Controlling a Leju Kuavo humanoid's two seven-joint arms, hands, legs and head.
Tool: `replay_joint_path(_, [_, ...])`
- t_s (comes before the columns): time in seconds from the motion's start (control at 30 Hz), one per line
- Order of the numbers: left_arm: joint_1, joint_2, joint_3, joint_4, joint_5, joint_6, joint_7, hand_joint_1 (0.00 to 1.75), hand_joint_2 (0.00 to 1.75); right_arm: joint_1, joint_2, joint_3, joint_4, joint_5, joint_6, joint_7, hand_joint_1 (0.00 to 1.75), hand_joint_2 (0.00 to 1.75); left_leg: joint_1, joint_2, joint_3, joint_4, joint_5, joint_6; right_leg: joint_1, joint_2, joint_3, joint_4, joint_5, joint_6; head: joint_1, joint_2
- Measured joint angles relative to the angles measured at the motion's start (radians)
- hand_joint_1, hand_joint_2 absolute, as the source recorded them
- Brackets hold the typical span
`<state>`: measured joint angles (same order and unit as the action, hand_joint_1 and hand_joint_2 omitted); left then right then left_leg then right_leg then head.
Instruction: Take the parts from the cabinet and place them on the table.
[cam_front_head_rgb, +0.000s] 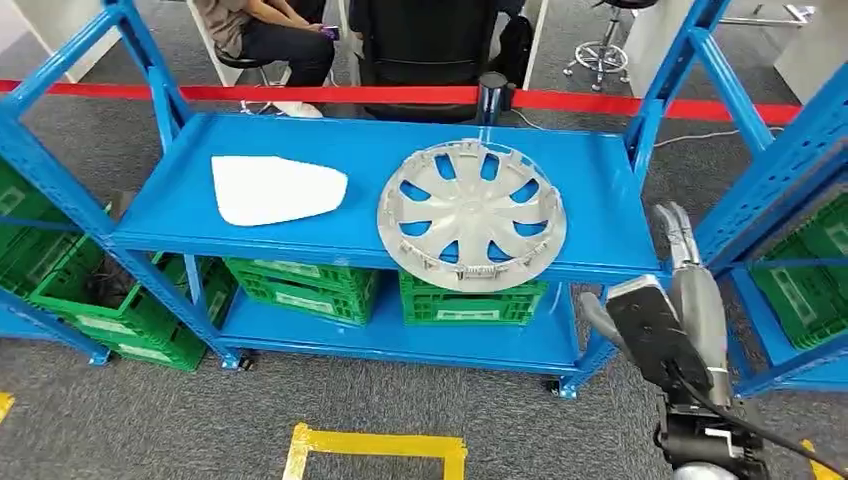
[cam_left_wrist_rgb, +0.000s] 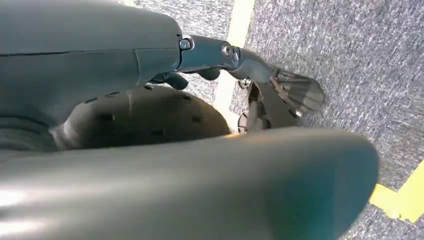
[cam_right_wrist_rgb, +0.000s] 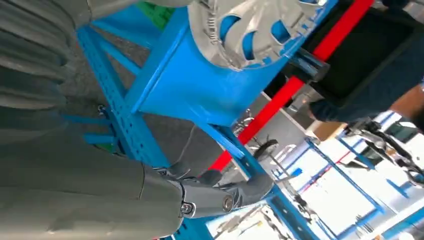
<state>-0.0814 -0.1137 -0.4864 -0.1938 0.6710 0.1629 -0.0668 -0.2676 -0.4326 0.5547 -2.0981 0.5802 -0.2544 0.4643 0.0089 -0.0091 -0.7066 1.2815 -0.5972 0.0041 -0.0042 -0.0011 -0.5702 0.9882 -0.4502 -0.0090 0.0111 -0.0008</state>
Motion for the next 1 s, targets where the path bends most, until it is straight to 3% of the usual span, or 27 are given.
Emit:
replay_joint_path(0.03, [0.004, 0.000, 0.000, 0.001, 0.000, 0.000, 0.000, 0.00, 0.00, 0.001, 0.000, 0.000, 0.005, -0.001, 0.000, 0.001, 0.00, 1.75, 0.003, 0.001, -0.034, 0.039, 0.000, -0.004, -0.002, 0.000, 0.003, 0.001, -0.005, 0.001, -0.003, 0.000])
replay_joint_path(0.07, [0.006, 0.000, 0.000, 0.002, 0.000, 0.000, 0.000, 0.00, 0.00, 0.004, 0.000, 0.000, 0.008, -0.003, 0.000, 0.001, 0.00, 1.75, 0.006, 0.002, -0.039, 0.027, 0.024, -0.006, -0.004, 0.002, 0.007, 0.002, -0.009, 0.005, -0.006, 0.000])
replay_joint_path(0.3, [0.006, 0.000, 0.000, 0.002, 0.000, 0.000, 0.000, 0.00, 0.00, 0.004, 0.000, 0.000, 0.008, -0.003, 0.000, 0.001, 0.00, 1.75, 0.006, 0.003, -0.038, 0.024, 0.026, -0.006, -0.004, 0.002, 0.008, 0.002, -0.009, 0.005, -0.006, 0.000])
replay_joint_path(0.43, [0.007, 0.002, 0.000, 0.002, 0.002, 0.000, 0.001, 0.00, 0.00, 0.006, 0.000, 0.000, 0.010, -0.004, 0.000, 0.001, 0.00, 1.75, 0.007, 0.004, -0.027, -0.011, 0.055, -0.008, -0.007, 0.003, 0.012, 0.003, -0.013, 0.007, -0.008, 0.000])
replay_joint_path(0.47, [0.007, 0.003, 0.000, 0.002, 0.002, 0.000, 0.001, 0.00, 0.00, 0.006, 0.000, 0.000, 0.013, -0.004, 0.000, 0.001, 0.00, 1.75, 0.009, 0.005, 0.010, -0.097, 0.109, -0.010, -0.010, 0.005, 0.019, 0.006, -0.019, 0.014, -0.010, 0.000])
replay_joint_path(0.5, [0.006, 0.003, 0.000, 0.002, 0.002, 0.000, 0.001, 0.00, 0.00, 0.006, 0.000, 0.000, 0.013, -0.005, 0.000, 0.001, 0.00, 1.75, 0.010, 0.006, 0.037, -0.153, 0.139, -0.011, -0.013, 0.005, 0.023, 0.008, -0.023, 0.018, -0.011, 0.000])
replay_joint_path(0.53, [0.003, 0.003, 0.000, 0.002, 0.003, 0.000, 0.004, 0.00, 0.00, 0.006, 0.000, -0.002, 0.016, -0.005, 0.002, 0.001, 0.00, 1.75, 0.010, 0.004, 0.085, -0.248, 0.145, -0.015, -0.012, 0.006, 0.025, 0.017, -0.037, 0.032, -0.018, 0.000])
replay_joint_path(0.57, [0.001, 0.004, 0.000, 0.002, 0.005, -0.001, 0.005, 0.00, 0.00, 0.008, -0.003, -0.003, 0.023, -0.012, 0.009, 0.005, 0.00, 1.75, 0.002, -0.002, 0.097, -0.252, 0.143, 0.010, -0.014, 0.007, 0.028, 0.015, -0.042, 0.054, -0.014, 0.000])
replay_joint_path(0.6, [0.000, 0.003, 0.000, 0.002, 0.010, 0.000, 0.014, 0.00, 0.00, 0.006, -0.007, -0.005, 0.032, -0.018, 0.015, 0.007, 0.00, 1.75, 0.008, -0.004, 0.108, -0.260, 0.143, 0.031, -0.017, 0.005, -0.042, 0.144, -0.109, 0.067, 0.008, 0.000])
replay_joint_path(0.63, [0.002, 0.004, 0.000, 0.003, 0.011, 0.000, 0.017, 0.00, 0.00, 0.016, -0.008, -0.004, 0.043, -0.021, 0.018, 0.008, 0.00, 1.75, -0.001, -0.005, 0.110, -0.259, 0.136, 0.039, -0.016, 0.005, -0.161, 0.337, -0.147, 0.065, 0.022, 0.000])
replay_joint_path(0.67, [0.002, 0.004, 0.000, 0.003, 0.011, 0.000, 0.017, 0.00, 0.00, 0.016, -0.008, -0.004, 0.046, -0.021, 0.018, 0.008, 0.00, 1.75, -0.003, -0.006, 0.114, -0.259, 0.134, 0.039, -0.015, 0.005, -0.147, 0.292, -0.109, 0.060, 0.024, 0.000])
replay_joint_path(0.7, [0.002, 0.004, 0.000, 0.003, 0.011, 0.000, 0.017, 0.00, 0.00, 0.016, -0.008, -0.004, 0.047, -0.021, 0.018, 0.008, 0.00, 0.00, -0.004, -0.007, 0.117, -0.259, 0.132, 0.039, -0.013, 0.005, -0.128, 0.243, -0.078, 0.056, 0.026, 0.000])
replay_joint_path(0.73, [0.001, 0.003, 0.000, 0.003, 0.012, 0.000, 0.018, 0.00, 0.00, 0.015, -0.008, -0.004, 0.048, -0.022, 0.021, 0.008, 0.00, 0.00, -0.006, -0.009, 0.124, -0.259, 0.130, 0.038, -0.008, 0.005, -0.072, 0.116, -0.011, 0.044, 0.031, 0.000])
replay_joint_path(0.77, [0.001, 0.003, 0.000, 0.003, 0.015, -0.003, 0.021, 0.00, 0.00, 0.013, -0.008, -0.005, 0.049, -0.026, 0.027, 0.009, 0.00, 0.00, -0.005, -0.010, 0.126, -0.260, 0.128, 0.036, -0.002, 0.004, -0.044, 0.045, 0.002, 0.033, 0.034, 0.000])
replay_joint_path(0.8, [0.000, 0.002, 0.000, 0.003, 0.017, -0.008, 0.027, 0.00, 0.00, 0.010, -0.009, -0.004, 0.051, -0.030, 0.038, 0.017, 0.00, 0.00, -0.010, -0.010, 0.124, -0.260, 0.126, 0.033, 0.003, 0.000, -0.033, 0.037, -0.013, 0.029, 0.031, 0.000])
replay_joint_path(0.87, [0.000, 0.002, 0.000, 0.003, 0.023, -0.023, 0.046, 0.00, 0.00, 0.006, -0.011, -0.002, 0.056, -0.037, 0.078, 0.068, 0.00, 0.00, -0.006, -0.008, 0.120, -0.256, 0.126, 0.022, 0.007, 0.003, -0.020, 0.027, -0.004, 0.030, 0.031, 0.000])
replay_joint_path(0.9, [0.001, 0.002, 0.000, 0.003, 0.024, -0.025, 0.051, 0.00, 0.00, 0.005, -0.011, 0.000, 0.061, -0.044, 0.096, 0.093, 0.00, 0.00, -0.008, -0.007, 0.120, -0.254, 0.124, 0.030, 0.004, 0.004, -0.021, 0.025, 0.000, 0.044, 0.030, 0.000])
replay_joint_path(0.93, [0.000, 0.002, 0.000, 0.003, 0.024, -0.027, 0.055, 0.00, 0.00, 0.003, -0.013, 0.002, 0.067, -0.057, 0.115, 0.117, 0.00, 0.00, -0.007, -0.007, 0.122, -0.255, 0.125, 0.031, 0.005, 0.005, -0.020, 0.025, 0.000, 0.043, 0.028, 0.000])
replay_joint_path(0.97, [-0.001, 0.003, 0.000, 0.003, 0.026, -0.028, 0.056, 0.00, 0.00, -0.001, -0.014, 0.005, 0.073, -0.067, 0.128, 0.133, 0.00, 1.75, -0.007, -0.007, 0.124, -0.258, 0.126, 0.031, 0.005, 0.005, -0.020, 0.025, 0.000, 0.042, 0.026, 0.000])
replay_joint_path(1.0, [-0.001, 0.003, 0.000, 0.003, 0.027, -0.029, 0.056, 0.00, 0.00, -0.008, -0.016, 0.008, 0.082, -0.081, 0.147, 0.153, 0.00, 1.75, -0.007, -0.007, 0.126, -0.262, 0.127, 0.029, 0.004, 0.005, -0.020, 0.025, -0.001, 0.040, 0.020, 0.000])
